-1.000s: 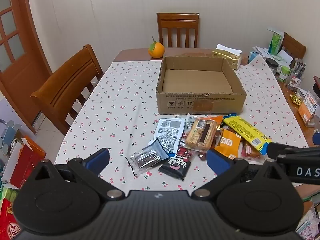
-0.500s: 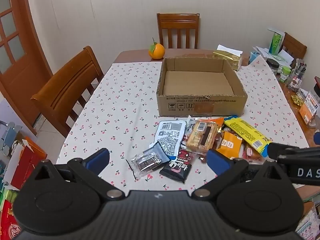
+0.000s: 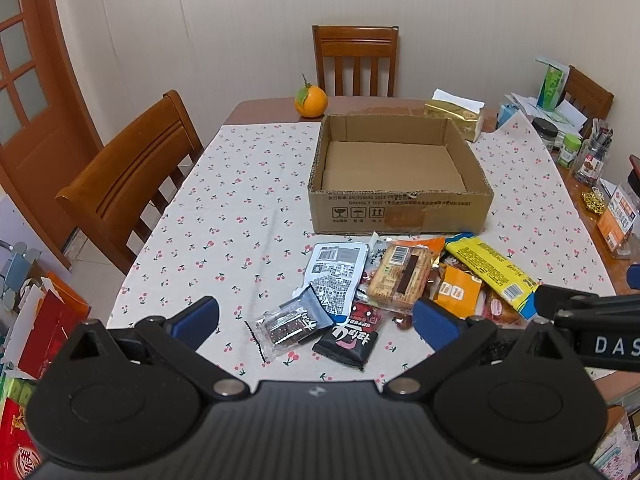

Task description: Organize snacks

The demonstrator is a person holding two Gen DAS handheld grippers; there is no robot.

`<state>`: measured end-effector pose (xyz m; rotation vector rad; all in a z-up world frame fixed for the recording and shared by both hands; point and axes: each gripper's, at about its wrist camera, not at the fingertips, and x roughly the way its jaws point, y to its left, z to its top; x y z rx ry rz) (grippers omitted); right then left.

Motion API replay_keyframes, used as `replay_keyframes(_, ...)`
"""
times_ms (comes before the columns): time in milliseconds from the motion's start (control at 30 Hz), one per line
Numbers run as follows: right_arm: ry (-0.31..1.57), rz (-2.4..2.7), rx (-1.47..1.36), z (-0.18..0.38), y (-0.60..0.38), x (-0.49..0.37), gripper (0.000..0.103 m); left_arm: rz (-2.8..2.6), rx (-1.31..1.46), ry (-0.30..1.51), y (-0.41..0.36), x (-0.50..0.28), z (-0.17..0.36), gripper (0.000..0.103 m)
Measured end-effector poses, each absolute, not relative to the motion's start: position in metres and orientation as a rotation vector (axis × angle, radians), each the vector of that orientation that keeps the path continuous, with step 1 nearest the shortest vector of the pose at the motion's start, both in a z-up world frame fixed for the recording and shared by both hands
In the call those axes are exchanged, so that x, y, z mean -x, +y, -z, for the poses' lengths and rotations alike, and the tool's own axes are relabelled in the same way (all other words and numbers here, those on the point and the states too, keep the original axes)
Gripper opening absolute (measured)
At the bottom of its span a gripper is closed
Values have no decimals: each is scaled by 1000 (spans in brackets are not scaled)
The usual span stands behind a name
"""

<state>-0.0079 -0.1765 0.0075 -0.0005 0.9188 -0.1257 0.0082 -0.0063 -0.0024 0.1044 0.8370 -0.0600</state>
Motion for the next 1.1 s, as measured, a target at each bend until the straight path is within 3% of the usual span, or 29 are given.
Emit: replay_keyframes(1100, 900, 60, 1, -12, -188, 9, 103, 35, -127, 834, -21, -5, -4, 102)
